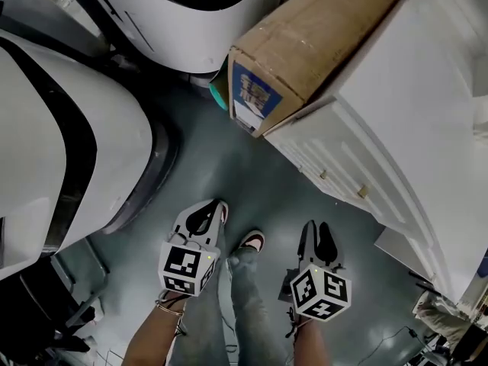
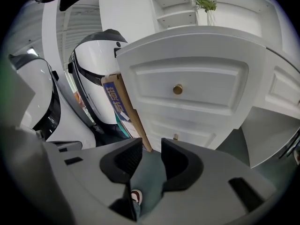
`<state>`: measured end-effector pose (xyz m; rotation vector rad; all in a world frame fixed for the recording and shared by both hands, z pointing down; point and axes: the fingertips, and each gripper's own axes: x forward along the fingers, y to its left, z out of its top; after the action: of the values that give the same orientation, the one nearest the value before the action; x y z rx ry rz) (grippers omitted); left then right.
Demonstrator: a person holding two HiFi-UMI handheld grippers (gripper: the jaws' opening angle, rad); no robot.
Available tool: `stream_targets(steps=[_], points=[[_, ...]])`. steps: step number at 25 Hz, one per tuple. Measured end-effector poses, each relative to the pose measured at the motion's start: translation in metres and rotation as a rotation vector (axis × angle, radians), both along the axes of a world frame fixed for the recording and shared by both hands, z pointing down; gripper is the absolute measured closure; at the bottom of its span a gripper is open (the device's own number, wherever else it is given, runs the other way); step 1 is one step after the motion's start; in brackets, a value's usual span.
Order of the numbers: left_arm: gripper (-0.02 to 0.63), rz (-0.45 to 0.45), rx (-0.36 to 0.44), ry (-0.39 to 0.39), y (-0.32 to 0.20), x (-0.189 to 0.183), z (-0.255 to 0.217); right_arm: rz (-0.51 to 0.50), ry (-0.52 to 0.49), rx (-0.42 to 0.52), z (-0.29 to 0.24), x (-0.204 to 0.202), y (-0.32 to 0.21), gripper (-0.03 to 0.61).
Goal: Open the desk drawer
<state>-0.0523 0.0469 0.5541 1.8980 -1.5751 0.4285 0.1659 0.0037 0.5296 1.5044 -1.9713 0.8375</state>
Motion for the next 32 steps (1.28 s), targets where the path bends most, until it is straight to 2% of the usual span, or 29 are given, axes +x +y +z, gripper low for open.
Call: stream_targets(steps=[7, 15, 26, 32], points=[[0.595, -0.06, -0.03, 0.01, 0.008, -0.013, 0.019, -0.013, 0.024, -0.046, 0.024, -0.003, 0.003, 0.442], [0.595, -0.045, -0.048, 0.009, -0.01, -0.031, 0.058, 0.032, 0.032, -0.073, 0.065, -0.007, -0.021, 0.443], [0.595, -0.002, -0.009, -0.044, -0.05, -0.067, 0.146, 0.087, 0.079, -0.058, 0.165, 0.005, -0.051, 0.448], [0.595, 0.03, 0.016, -0.079, -0.072, -0.072, 0.2, 0.105, 0.087, -0.043, 0.226, 0.012, -0.067, 0.448]])
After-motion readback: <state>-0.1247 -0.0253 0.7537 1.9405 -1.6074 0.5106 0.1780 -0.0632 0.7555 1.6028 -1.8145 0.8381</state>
